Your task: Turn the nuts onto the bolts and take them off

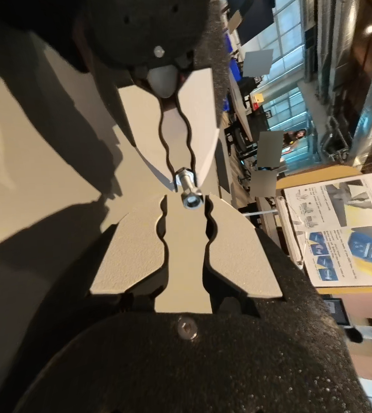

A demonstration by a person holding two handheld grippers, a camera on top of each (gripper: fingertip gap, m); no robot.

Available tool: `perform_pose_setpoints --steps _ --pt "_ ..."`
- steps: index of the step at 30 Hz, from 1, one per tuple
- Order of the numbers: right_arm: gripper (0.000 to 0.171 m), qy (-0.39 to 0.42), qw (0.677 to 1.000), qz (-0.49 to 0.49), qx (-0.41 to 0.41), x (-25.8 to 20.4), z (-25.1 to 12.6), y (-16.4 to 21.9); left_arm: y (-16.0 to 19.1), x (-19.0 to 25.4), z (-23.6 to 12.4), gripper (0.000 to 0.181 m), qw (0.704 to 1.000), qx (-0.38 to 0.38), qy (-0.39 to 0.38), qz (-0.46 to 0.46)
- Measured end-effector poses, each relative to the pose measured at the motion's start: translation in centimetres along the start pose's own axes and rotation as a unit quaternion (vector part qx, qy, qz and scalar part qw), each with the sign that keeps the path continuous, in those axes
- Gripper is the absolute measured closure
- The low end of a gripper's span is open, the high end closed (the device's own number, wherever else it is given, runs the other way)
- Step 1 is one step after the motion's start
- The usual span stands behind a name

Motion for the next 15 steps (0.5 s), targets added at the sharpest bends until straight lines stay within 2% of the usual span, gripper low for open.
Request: perform_pose_setpoints --steps 3,5,8,12,13,15 --pt "0.151 0.009 1.000 -0.013 -0.016 -0.2 0.5 0.1 -0.1 0.5 0.1 0.162 1.000 -0.005 0.002 0.025" --pt "0.152 0.012 1.000 0.008 -0.022 -0.2 0.7 0.1 0.1 0.3 0.1 0.163 0.999 -0.015 -0.012 0.039" --pt "0.152 -0.005 0.993 0.112 -0.018 -0.1 1.3 0.2 0.5 0.1 0.1 0.163 0.997 -0.033 -0.037 0.067" --pt "0.152 -0.064 0.942 0.325 0.047 0.2 1.8 0.6 0.9 -0.1 0.1 0.163 0.996 -0.037 -0.045 0.070" --pt "0.149 -0.062 0.936 0.341 0.065 0.5 1.6 0.7 1.0 -0.1 0.2 0.163 0.997 -0.036 -0.041 0.059" --pt "0.143 -0.036 0.944 0.316 0.086 1.0 1.0 0.7 1.3 -0.2 0.3 0.163 0.998 -0.034 -0.034 0.042"
Point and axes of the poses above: each gripper's, where its closed fingertips meet, z out along the fingers, y out of its underside, x = y × z across the jaws, the point moved 4 cm from there along -z, back along the fingers, and after that the axes turned 7 degrees about -z, right-handed, at the moved point
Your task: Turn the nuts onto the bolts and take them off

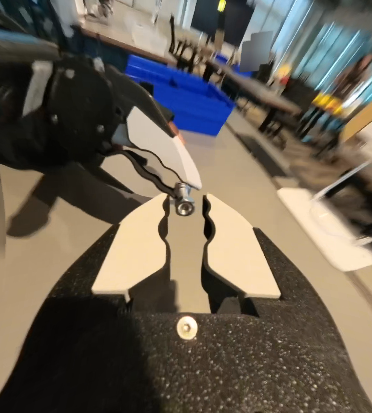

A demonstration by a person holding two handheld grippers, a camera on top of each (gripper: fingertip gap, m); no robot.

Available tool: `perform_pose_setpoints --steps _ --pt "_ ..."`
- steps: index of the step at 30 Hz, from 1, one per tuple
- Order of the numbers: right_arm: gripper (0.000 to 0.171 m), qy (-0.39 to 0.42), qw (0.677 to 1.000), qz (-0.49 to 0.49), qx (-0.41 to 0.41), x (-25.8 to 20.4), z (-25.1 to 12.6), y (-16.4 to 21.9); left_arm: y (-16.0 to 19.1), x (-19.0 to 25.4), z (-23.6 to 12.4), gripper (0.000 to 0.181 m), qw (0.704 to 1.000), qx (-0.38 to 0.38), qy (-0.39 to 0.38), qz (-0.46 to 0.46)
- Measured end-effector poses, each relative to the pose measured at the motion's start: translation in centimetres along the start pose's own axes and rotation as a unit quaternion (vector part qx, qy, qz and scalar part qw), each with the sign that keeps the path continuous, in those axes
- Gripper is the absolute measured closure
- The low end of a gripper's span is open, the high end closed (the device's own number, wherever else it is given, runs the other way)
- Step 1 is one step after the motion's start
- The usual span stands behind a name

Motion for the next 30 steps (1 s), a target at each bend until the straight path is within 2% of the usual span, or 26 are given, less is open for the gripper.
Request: perform_pose_setpoints --steps 3,5,7,10,13,17,20,22,25,30 --pt "0.140 0.044 0.992 -0.115 -0.016 -0.1 -0.5 0.0 0.0 0.2 0.0 0.162 0.999 0.013 0.021 -0.027" --pt "0.139 0.042 0.983 -0.174 -0.036 -0.8 -0.2 0.3 -0.1 0.4 0.1 0.162 0.999 0.019 0.034 -0.037" --pt "0.140 0.039 0.979 -0.192 -0.048 -1.3 0.3 0.6 -0.3 0.6 0.0 0.162 0.998 0.028 0.048 -0.042" --pt "0.152 0.039 0.981 -0.185 -0.051 -1.4 0.6 0.6 -0.4 1.0 0.1 0.162 0.997 0.029 0.059 -0.037" --pt "0.152 0.037 0.987 -0.143 -0.057 -1.2 0.8 0.6 -0.2 0.8 0.2 0.162 0.998 0.026 0.052 -0.037" --pt "0.153 0.035 0.998 -0.007 -0.051 -0.6 1.2 0.6 0.2 0.4 0.3 0.162 0.999 0.006 0.027 -0.022" --pt "0.152 0.013 0.993 0.116 -0.008 0.0 1.3 0.5 0.2 0.1 0.2 0.162 0.999 0.007 0.019 -0.030" --pt "0.149 0.005 0.991 0.133 0.022 0.3 1.0 0.4 0.3 0.0 0.3 0.162 0.999 0.007 0.023 -0.039" --pt "0.140 0.025 0.998 0.052 0.015 0.8 0.3 0.5 0.6 0.2 0.4 0.162 0.999 0.004 0.032 -0.041" --pt "0.139 0.029 0.989 -0.141 -0.028 -0.2 -0.1 1.1 0.6 0.3 0.5 0.162 0.998 0.004 0.043 -0.045"
Point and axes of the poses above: each gripper's, where its closed fingertips meet, z out along the fingers, y out of its underside, x = y × z across the jaws, the point moved 4 cm from there along -z, back along the fingers, and after that the axes turned 7 degrees about -z, right-handed, at the moved point
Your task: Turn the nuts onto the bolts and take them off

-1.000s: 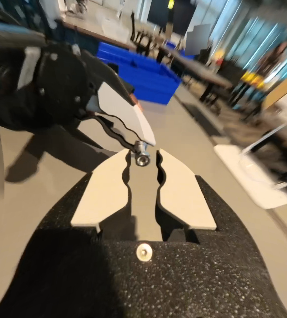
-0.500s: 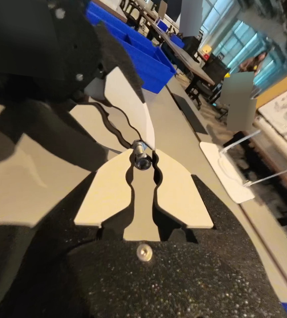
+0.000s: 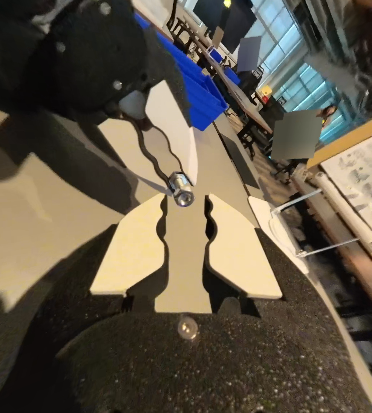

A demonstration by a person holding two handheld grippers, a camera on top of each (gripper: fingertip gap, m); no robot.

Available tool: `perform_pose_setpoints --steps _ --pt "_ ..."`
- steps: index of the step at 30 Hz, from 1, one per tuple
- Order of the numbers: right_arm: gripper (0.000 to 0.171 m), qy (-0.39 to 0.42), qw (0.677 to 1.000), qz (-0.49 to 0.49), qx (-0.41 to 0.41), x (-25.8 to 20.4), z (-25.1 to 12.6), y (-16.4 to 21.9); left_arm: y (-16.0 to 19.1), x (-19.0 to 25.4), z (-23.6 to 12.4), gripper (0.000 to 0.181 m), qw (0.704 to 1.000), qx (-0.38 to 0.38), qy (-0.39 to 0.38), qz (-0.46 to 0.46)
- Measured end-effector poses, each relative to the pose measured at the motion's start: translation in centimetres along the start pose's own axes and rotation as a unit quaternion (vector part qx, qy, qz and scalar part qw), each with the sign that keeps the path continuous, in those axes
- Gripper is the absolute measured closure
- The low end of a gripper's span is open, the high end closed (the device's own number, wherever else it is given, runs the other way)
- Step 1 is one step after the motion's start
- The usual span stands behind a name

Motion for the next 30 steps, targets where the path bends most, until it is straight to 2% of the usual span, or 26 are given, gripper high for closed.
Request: perform_pose_setpoints --steps 4,6,10,13,16,18,19,20,22,26,28,30 --pt "0.140 -0.013 0.999 -0.034 -0.002 -0.6 0.0 0.0 0.0 0.2 0.0 0.162 1.000 0.000 0.010 0.004" --pt "0.147 -0.016 0.999 -0.044 -0.014 -0.7 0.2 0.2 -0.1 0.4 0.0 0.162 1.000 0.004 0.013 0.010" --pt "0.152 -0.013 0.999 -0.007 -0.033 -0.6 0.7 0.4 0.0 0.3 0.0 0.162 1.000 -0.004 0.000 0.024" --pt "0.153 -0.014 0.994 0.102 -0.027 -0.2 1.0 0.3 0.2 -0.2 -0.1 0.162 0.999 -0.018 -0.029 0.040" --pt "0.153 -0.030 0.961 0.276 0.003 0.2 1.4 0.4 0.4 -0.5 -0.1 0.163 0.997 -0.035 -0.052 0.053" --pt "0.152 -0.043 0.937 0.345 0.038 0.5 1.4 0.7 0.5 -0.6 0.0 0.163 0.998 -0.035 -0.047 0.035" --pt "0.145 -0.046 0.931 0.358 0.056 0.8 1.3 0.7 0.6 -0.6 0.1 0.163 0.998 -0.037 -0.041 0.027" --pt "0.137 -0.037 0.932 0.355 0.068 1.1 1.1 0.9 0.7 -0.6 0.2 0.162 0.998 -0.040 -0.037 0.023" --pt "0.135 -0.012 0.952 0.299 0.066 1.7 0.6 1.2 0.9 -0.4 0.3 0.162 0.999 -0.036 -0.025 0.012" --pt "0.135 0.008 0.997 0.078 0.008 0.8 0.2 1.5 0.9 -0.2 0.4 0.162 1.000 -0.025 0.001 -0.011" --pt "0.135 0.013 1.000 -0.016 -0.015 -0.1 0.3 1.4 0.9 0.0 0.4 0.162 1.000 -0.025 0.009 -0.007" --pt "0.135 0.010 0.998 -0.052 -0.021 -0.7 0.5 1.3 0.9 0.3 0.4 0.162 1.000 -0.025 0.018 0.000"
Point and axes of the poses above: each gripper's, where its closed fingertips meet, z out along the fingers, y out of its underside, x = y × z across the jaws, the point moved 4 cm from there along -z, back along the fingers, and after that the axes turned 7 degrees about -z, right-handed, at the moved point
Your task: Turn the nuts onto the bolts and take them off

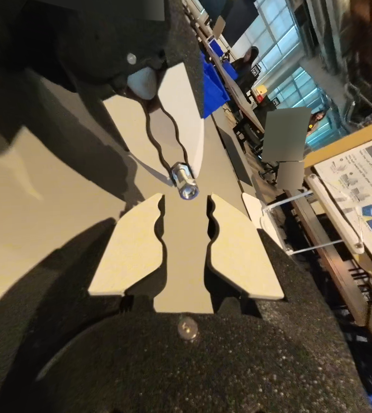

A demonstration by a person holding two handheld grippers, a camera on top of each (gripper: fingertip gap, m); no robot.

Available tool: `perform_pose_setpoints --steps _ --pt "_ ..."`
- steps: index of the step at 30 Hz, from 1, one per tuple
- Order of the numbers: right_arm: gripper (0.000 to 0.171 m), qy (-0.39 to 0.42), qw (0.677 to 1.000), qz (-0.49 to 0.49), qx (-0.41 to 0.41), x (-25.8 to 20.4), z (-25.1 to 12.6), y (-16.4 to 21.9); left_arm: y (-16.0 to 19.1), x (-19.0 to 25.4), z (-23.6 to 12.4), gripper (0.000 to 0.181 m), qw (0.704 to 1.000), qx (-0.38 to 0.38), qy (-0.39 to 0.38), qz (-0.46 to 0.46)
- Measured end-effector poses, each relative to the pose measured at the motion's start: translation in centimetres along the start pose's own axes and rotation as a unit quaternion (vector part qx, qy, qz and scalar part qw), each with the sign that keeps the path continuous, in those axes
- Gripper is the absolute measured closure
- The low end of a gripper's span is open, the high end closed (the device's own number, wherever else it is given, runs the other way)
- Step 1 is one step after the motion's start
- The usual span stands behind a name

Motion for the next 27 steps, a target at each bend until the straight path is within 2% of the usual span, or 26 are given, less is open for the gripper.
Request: perform_pose_setpoints --steps 6,9,11,14,17,19,20,22,27 --pt "0.149 -0.010 0.999 -0.039 -0.007 -0.9 0.4 -0.2 -0.2 0.8 0.0 0.162 1.000 0.001 0.021 0.021" --pt "0.153 -0.012 1.000 -0.016 -0.014 -0.8 0.5 -0.3 -0.2 0.8 0.0 0.162 0.999 0.001 0.012 0.032" --pt "0.153 -0.021 0.999 0.043 -0.009 -0.6 0.5 -0.4 -0.3 0.6 -0.1 0.162 0.999 0.002 -0.003 0.040" --pt "0.154 -0.052 0.978 0.203 0.012 0.0 0.7 -0.3 -0.2 0.2 -0.2 0.162 0.998 -0.004 -0.033 0.060" --pt "0.154 -0.098 0.919 0.378 0.064 0.5 0.8 0.1 -0.4 0.1 -0.2 0.163 0.997 -0.007 -0.046 0.067" --pt "0.154 -0.115 0.881 0.449 0.097 0.8 0.8 0.6 -0.4 0.1 0.0 0.162 0.999 -0.002 -0.033 0.040" --pt "0.153 -0.116 0.872 0.462 0.109 0.9 0.8 0.8 -0.4 0.0 0.0 0.162 0.999 -0.002 -0.027 0.028" --pt "0.140 -0.093 0.881 0.449 0.119 1.5 0.6 1.1 -0.1 0.2 0.2 0.162 1.000 -0.005 -0.011 0.009" --pt "0.135 -0.050 0.961 0.260 0.085 1.5 -0.3 1.1 0.1 0.5 0.4 0.162 0.997 0.020 0.050 -0.063"
Point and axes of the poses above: each gripper's, where its closed fingertips meet, z out along the fingers, y out of its underside, x = y × z across the jaws, the point moved 4 cm from there along -z, back along the fingers, and after that the axes turned 7 degrees about -z, right-handed, at the moved point
